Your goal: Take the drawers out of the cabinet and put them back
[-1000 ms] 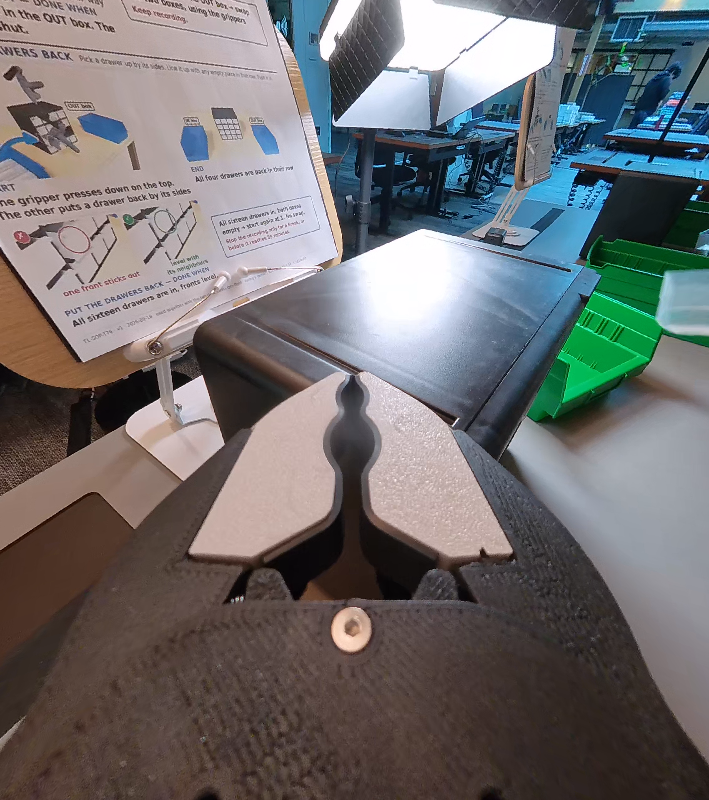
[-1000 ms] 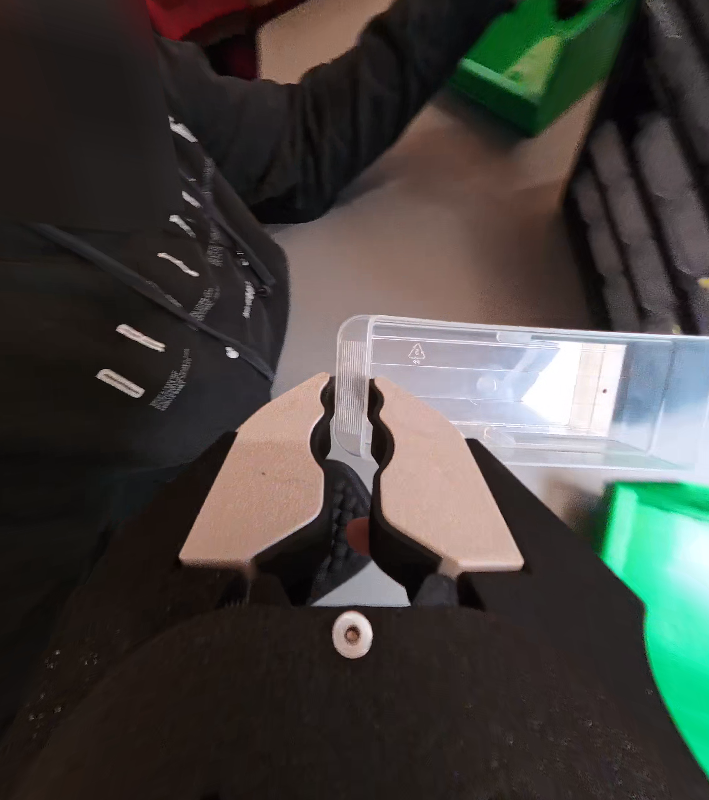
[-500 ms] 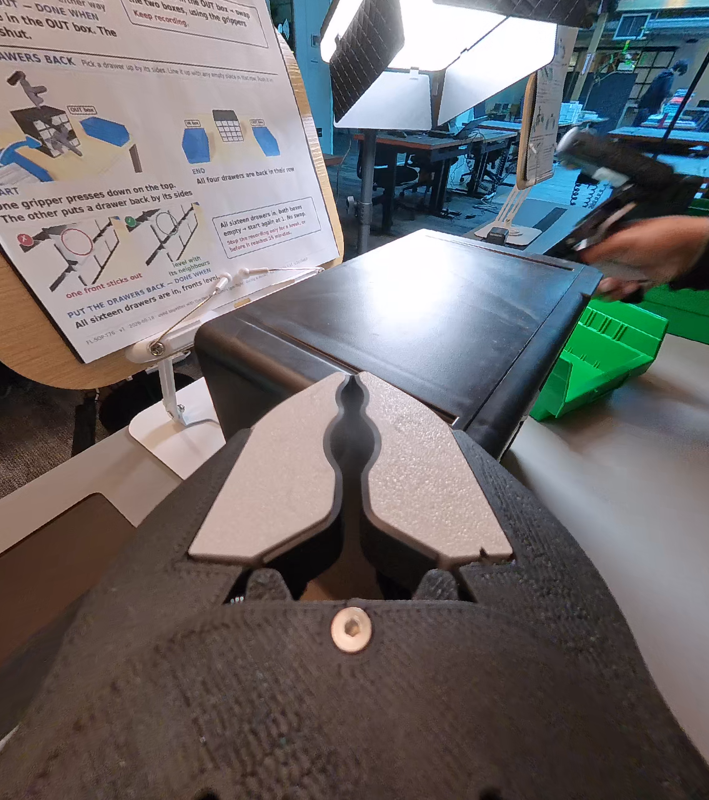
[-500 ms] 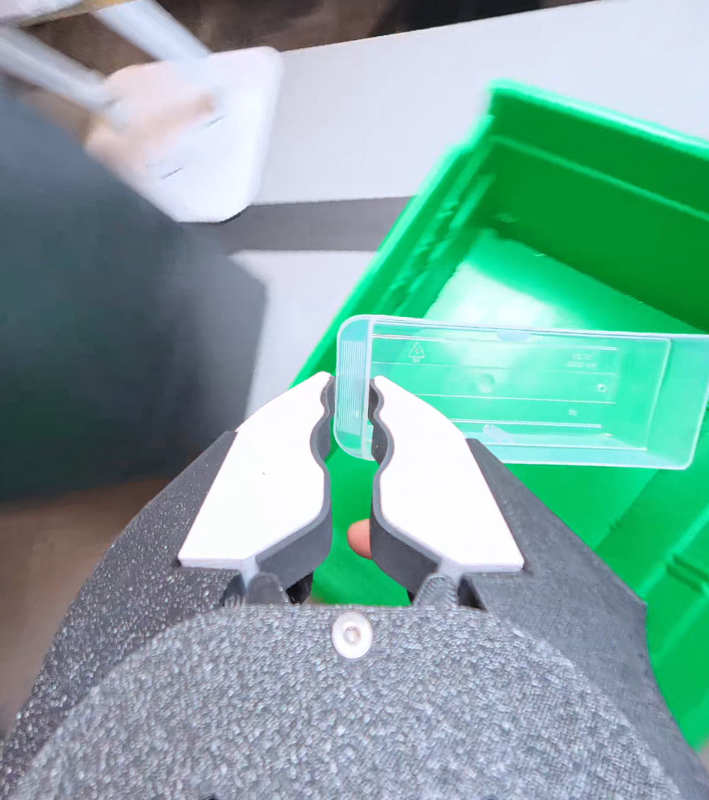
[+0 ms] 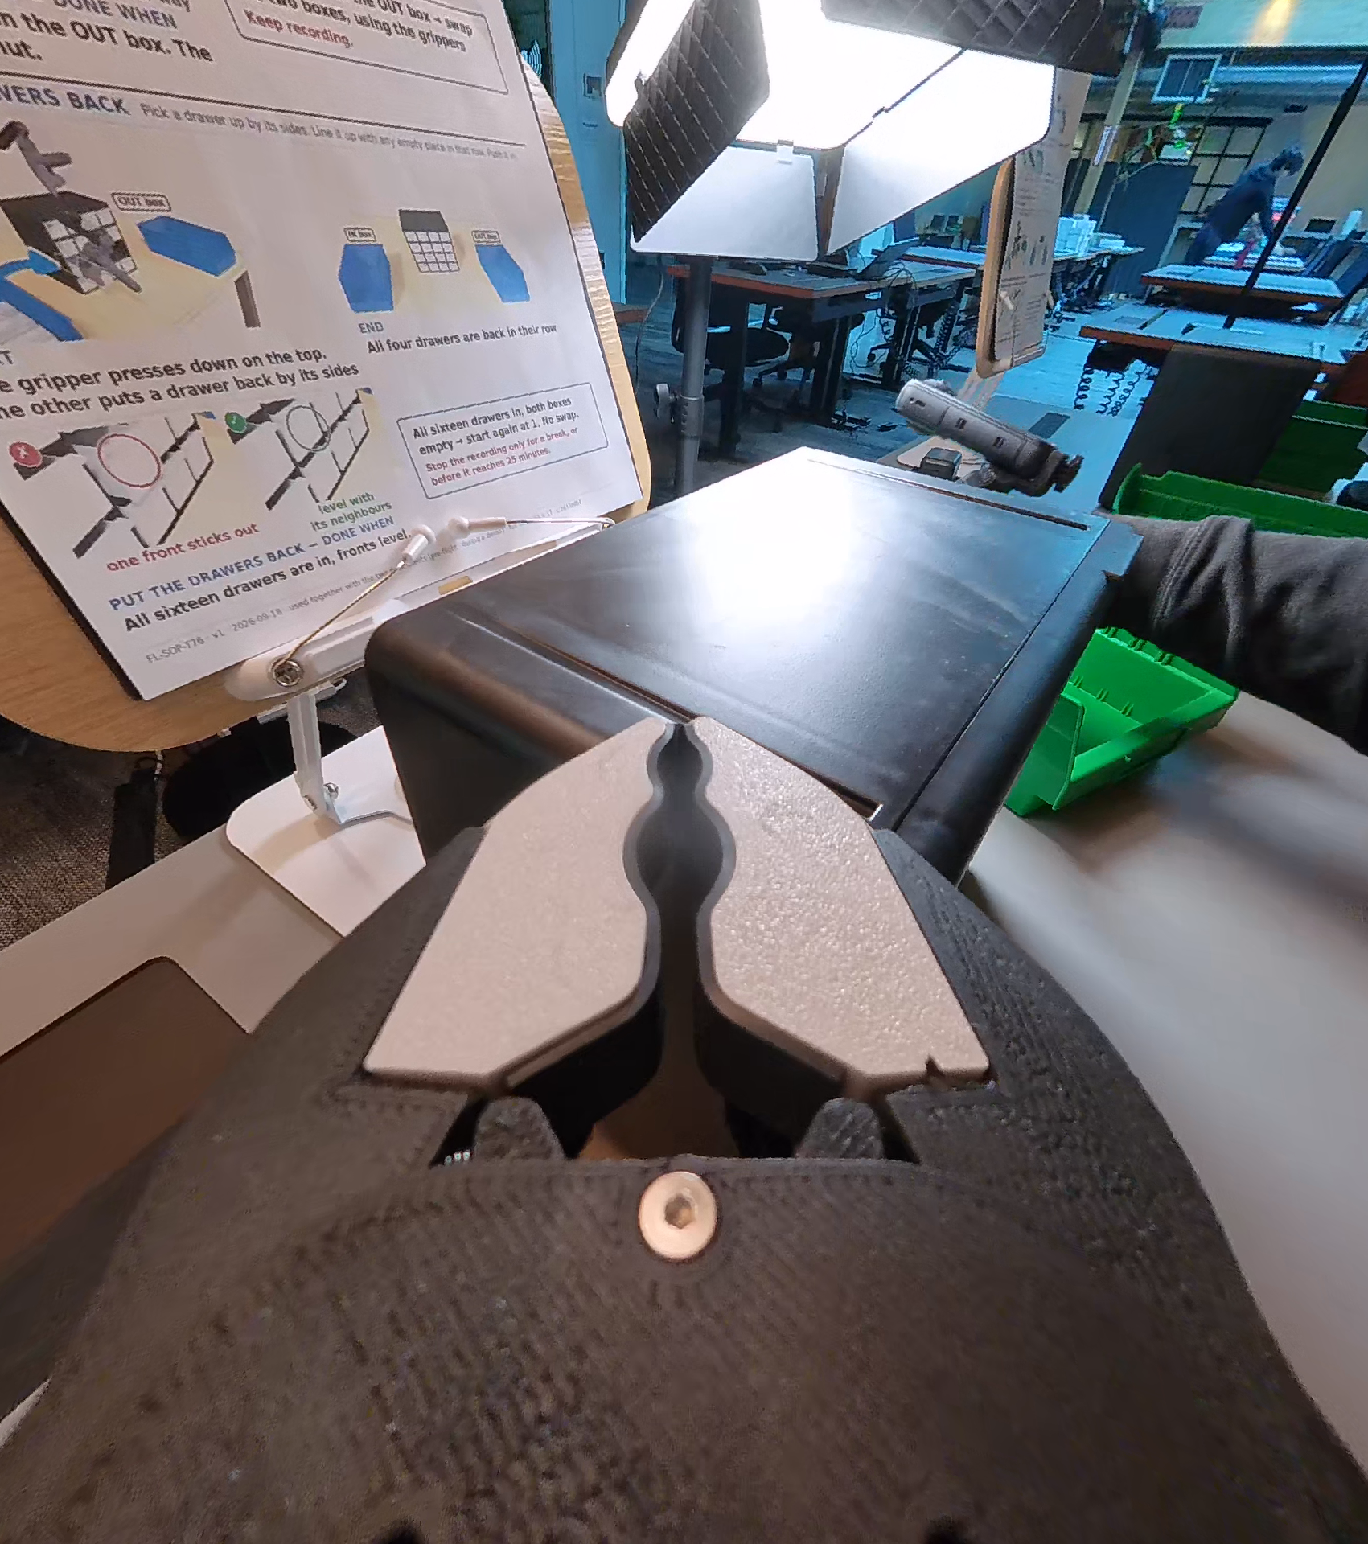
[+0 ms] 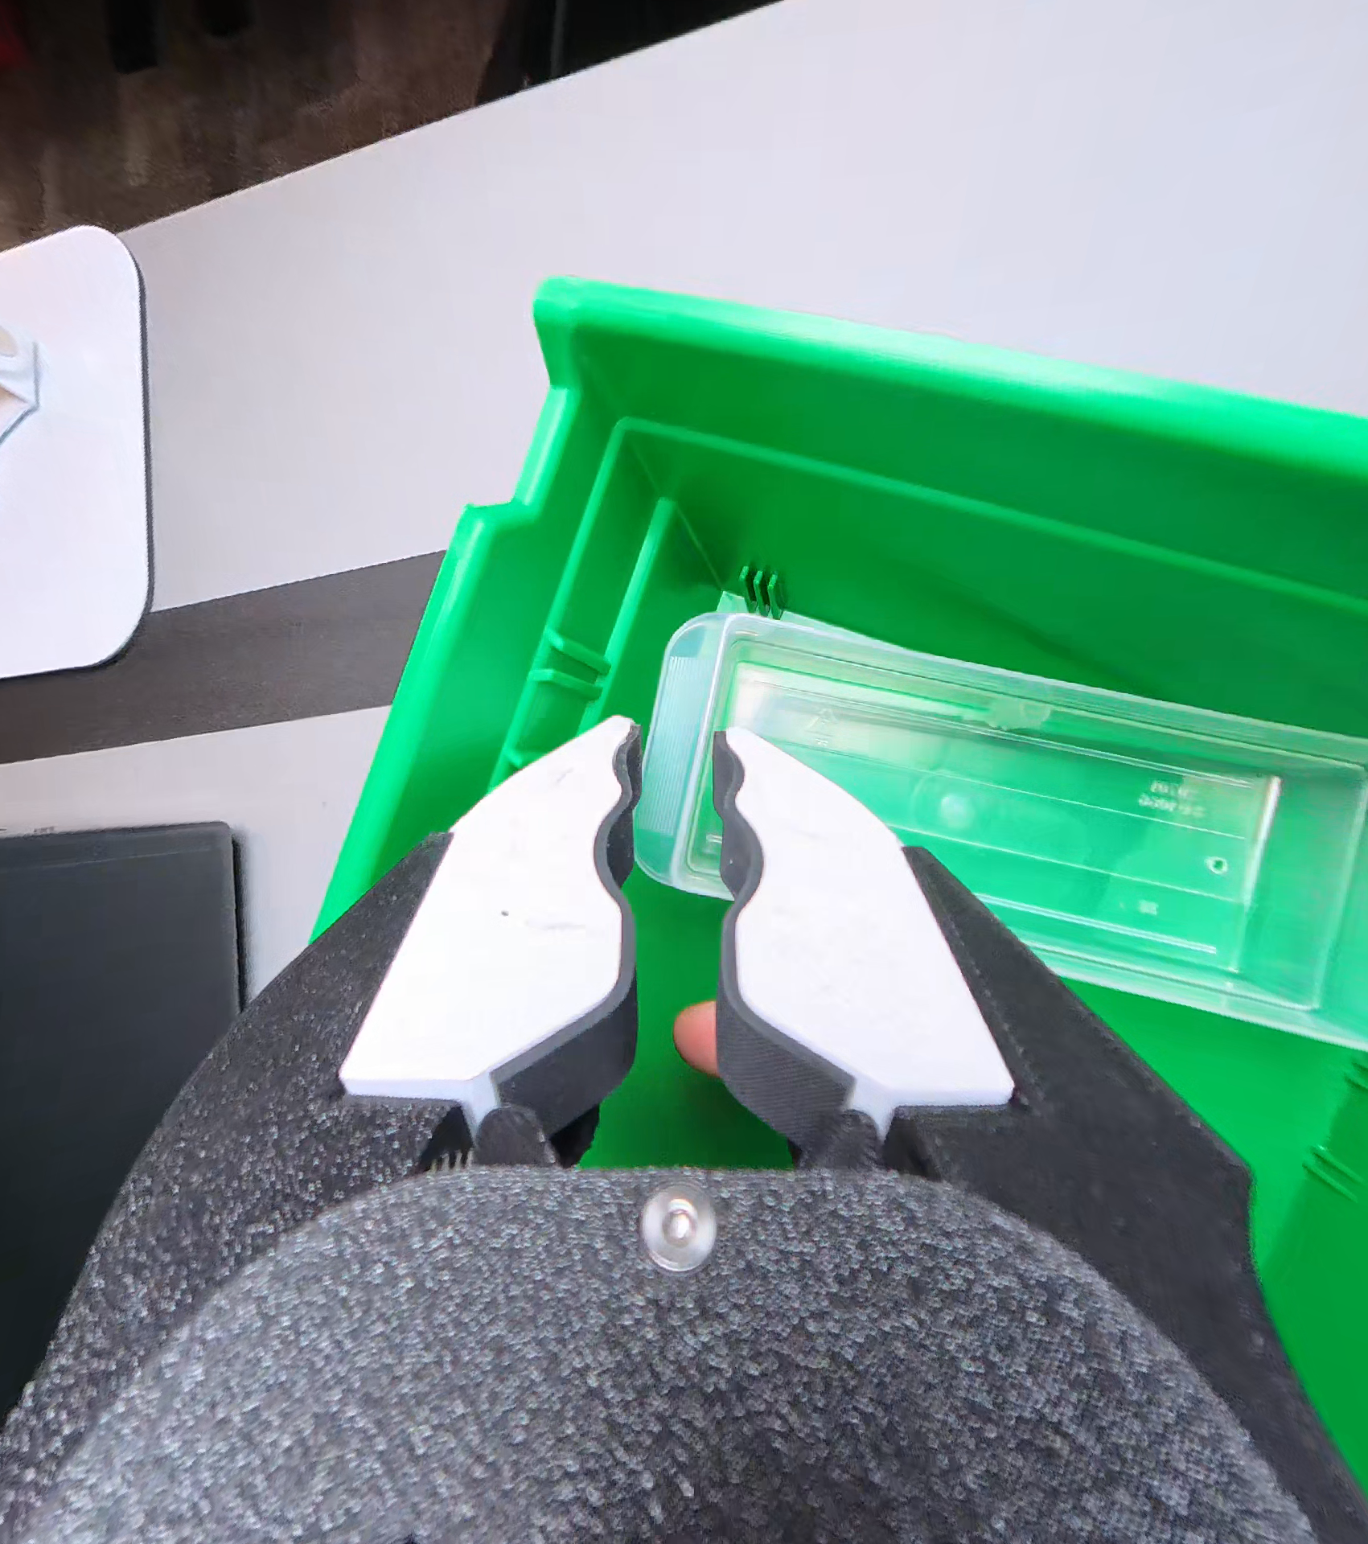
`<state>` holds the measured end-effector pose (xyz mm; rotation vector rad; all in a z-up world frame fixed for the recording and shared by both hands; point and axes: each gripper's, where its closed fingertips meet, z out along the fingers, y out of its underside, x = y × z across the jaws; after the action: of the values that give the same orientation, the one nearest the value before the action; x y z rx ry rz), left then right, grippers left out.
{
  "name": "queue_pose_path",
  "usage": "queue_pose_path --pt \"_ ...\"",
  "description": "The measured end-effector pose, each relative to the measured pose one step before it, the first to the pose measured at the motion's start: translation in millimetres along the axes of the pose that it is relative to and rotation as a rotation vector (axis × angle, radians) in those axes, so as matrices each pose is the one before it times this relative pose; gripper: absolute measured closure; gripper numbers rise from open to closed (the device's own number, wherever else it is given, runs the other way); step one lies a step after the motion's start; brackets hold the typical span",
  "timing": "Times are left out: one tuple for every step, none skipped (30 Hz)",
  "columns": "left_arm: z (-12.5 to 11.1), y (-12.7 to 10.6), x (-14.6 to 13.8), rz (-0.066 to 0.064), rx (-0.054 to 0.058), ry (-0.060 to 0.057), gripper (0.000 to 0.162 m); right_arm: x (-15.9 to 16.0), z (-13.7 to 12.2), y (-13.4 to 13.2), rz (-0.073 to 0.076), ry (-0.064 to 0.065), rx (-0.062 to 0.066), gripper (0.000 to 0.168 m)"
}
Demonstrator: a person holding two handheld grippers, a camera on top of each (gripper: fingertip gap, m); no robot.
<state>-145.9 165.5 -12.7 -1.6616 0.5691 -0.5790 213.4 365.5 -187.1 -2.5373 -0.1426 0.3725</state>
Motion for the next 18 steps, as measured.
queue_pose_path --pt "0.06 0.03 0.07 -0.0011 0.0013 0.0017 0.162 0.34 2.22 -1.01 -0.0020 0.0058 0.0000 0.153" --pt "0.05 -0.07 0.00 -0.0014 0.0011 0.0020 0.162 -0.16 2.22 -0.90 -0.0019 0.0034 -0.0015 0.153" --pt "-0.04 -0.04 0.05 -0.0014 0.0010 0.0020 0.162 -0.09 1.04 -0.65 -0.0024 0.0012 0.0008 0.152" --pt "-0.06 0.00 0.04 -0.0001 0.0009 0.0015 0.162 0.08 0.34 -1.30 -0.0029 -0.0005 0.0038 0.150" --pt "-0.01 0.03 0.05 0.0014 0.0007 0.0007 0.162 0.64 -1.24 -2.22 -0.0018 -0.0024 0.0092 0.148" --pt "0.00 0.00 -0.03 0.0013 0.0009 0.0001 0.162 0.08 -2.76 -2.19 -0.0020 -0.0104 0.0137 0.146" --pt "0.03 -0.05 -0.05 0.0001 0.0011 0.0003 0.162 -0.76 -3.10 -3.35 0.0016 -0.0172 0.0143 0.144" --pt "-0.03 -0.05 0.01 -0.0011 0.0012 0.0007 0.162 -1.51 -4.33 -3.22 0.0013 -0.0224 0.0197 0.143" --pt "-0.01 0.04 0.01 -0.0013 0.0013 0.0007 0.162 -2.60 -5.60 -3.86 -0.0005 -0.0280 0.0285 0.143" --pt "-0.05 -0.03 -0.04 -0.0010 0.0010 0.0004 0.162 -4.49 -6.88 -4.45 -0.0047 -0.0355 0.0353 0.142" --pt "0.00 0.01 -0.01 -0.0007 0.0008 0.0001 0.162 -6.06 -8.70 -6.89 -0.0113 -0.0394 0.0526 0.141" --pt "0.03 -0.05 0.03 -0.0003 0.0004 0.0001 0.162 -6.70 -10.40 -9.23 -0.0147 -0.0352 0.0690 0.141" --pt "0.00 0.01 -0.01 0.0000 0.0000 0.0000 0.162 -7.32 -11.45 -9.57 -0.0196 -0.0286 0.0695 0.140" --pt "0.05 0.02 -0.01 0.0005 -0.0002 -0.0004 0.162 -8.79 -12.30 -10.07 -0.0335 -0.0255 0.0723 0.140" --pt "-0.02 0.03 -0.04 0.0007 -0.0002 -0.0010 0.162 -10.26 -12.72 -10.03 -0.0432 -0.0216 0.0709 0.140" --pt "0.04 0.04 -0.02 0.0009 -0.0003 -0.0013 0.162 -12.26 -12.68 -8.78 -0.0462 -0.0226 0.0610 0.140" --pt "0.01 -0.02 0.00 0.0012 -0.0005 -0.0011 0.162 -14.92 -13.30 -8.10 -0.0457 -0.0255 0.0550 0.140" --pt "0.01 -0.02 0.00 0.0014 -0.0005 -0.0009 0.162 -16.76 -13.47 -8.69 -0.0263 -0.0315 0.0578 0.141"
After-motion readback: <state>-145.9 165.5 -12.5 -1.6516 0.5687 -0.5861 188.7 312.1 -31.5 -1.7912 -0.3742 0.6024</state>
